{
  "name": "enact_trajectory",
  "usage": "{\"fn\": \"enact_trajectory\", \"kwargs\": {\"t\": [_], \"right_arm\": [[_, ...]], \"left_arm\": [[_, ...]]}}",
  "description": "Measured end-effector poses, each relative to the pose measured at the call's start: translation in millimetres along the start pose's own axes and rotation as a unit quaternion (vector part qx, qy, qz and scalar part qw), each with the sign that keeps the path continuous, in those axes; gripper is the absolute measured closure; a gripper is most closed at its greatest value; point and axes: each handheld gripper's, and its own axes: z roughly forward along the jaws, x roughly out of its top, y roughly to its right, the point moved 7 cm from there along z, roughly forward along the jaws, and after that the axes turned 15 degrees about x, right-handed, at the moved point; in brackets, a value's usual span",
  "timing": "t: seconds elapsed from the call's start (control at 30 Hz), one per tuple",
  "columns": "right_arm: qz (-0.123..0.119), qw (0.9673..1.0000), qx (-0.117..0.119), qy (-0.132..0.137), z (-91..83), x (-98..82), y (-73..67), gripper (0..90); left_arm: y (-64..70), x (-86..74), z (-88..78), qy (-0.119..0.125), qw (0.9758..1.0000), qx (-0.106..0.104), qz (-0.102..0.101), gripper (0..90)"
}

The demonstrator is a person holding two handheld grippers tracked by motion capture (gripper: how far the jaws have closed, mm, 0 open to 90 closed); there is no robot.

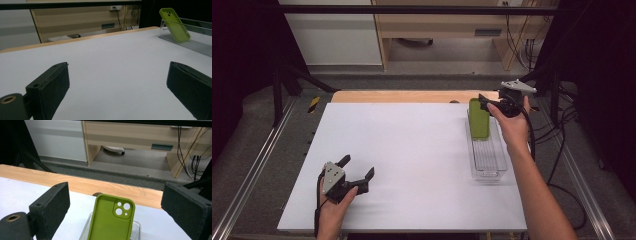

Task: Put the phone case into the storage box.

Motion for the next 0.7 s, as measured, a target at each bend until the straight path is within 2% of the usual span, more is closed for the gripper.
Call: {"fn": "enact_trajectory", "kwargs": {"t": [0.7], "right_arm": [[-0.003, 0.9998, 0.018, 0.012, -8.5, 10.3, -16.4, 6.3]], "left_arm": [[-9.5, 2.9, -1.7, 0.004, 0.9999, 0.005, -0.011, 3.0]]}}
